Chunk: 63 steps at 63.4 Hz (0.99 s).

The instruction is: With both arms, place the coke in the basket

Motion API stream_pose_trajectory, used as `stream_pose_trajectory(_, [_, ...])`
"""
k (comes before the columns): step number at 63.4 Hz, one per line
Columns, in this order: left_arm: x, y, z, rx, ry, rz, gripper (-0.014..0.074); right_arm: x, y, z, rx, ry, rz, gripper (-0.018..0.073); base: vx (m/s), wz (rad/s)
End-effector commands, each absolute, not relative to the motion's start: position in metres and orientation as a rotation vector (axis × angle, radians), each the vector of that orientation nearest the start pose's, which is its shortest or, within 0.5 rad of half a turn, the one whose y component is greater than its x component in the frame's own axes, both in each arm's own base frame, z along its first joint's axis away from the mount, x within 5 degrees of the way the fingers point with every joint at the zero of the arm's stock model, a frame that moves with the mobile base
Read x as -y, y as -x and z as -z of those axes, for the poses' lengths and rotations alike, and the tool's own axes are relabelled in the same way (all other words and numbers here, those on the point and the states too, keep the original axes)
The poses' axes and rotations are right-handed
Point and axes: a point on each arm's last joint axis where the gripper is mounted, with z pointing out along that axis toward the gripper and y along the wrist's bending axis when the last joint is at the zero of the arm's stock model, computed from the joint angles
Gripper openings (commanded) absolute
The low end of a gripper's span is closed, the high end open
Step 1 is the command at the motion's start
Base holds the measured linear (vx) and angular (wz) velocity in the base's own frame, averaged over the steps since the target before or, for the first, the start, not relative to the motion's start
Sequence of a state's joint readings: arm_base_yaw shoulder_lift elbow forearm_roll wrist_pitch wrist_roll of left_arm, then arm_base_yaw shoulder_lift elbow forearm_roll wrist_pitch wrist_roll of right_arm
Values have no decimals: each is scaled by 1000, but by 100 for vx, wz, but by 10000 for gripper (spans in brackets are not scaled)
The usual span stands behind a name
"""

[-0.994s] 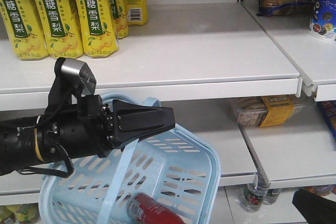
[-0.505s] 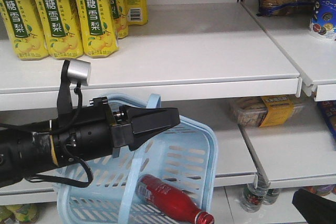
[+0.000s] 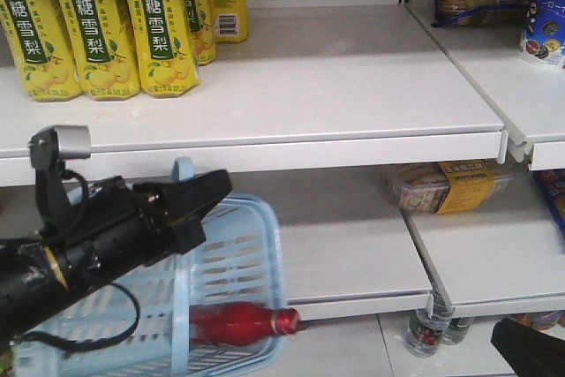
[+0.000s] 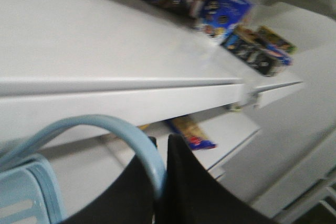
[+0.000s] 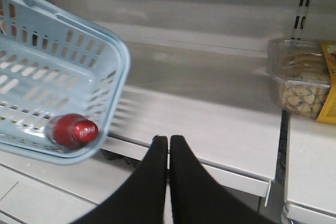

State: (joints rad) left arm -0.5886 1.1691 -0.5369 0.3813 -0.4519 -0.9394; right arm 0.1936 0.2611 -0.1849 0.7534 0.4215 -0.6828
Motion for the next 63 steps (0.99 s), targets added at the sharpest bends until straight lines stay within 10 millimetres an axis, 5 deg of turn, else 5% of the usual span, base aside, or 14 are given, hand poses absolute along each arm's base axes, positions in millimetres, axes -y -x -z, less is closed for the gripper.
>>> stream_pose_trajectory(1, [133, -184, -299, -1621, -180, 916, -6, -37, -67, -243, -1798, 313, -407, -5, 0, 0])
stream_pose_trajectory(39, [97, -145, -324, -1500, -335, 608, -6, -37, -67, -243, -1798, 313, -407, -5, 0, 0])
stream_pose_trajectory(63, [80, -123, -289, -1490, -373, 534, -6, -37, -67, -243, -1798, 313, -407, -5, 0, 0])
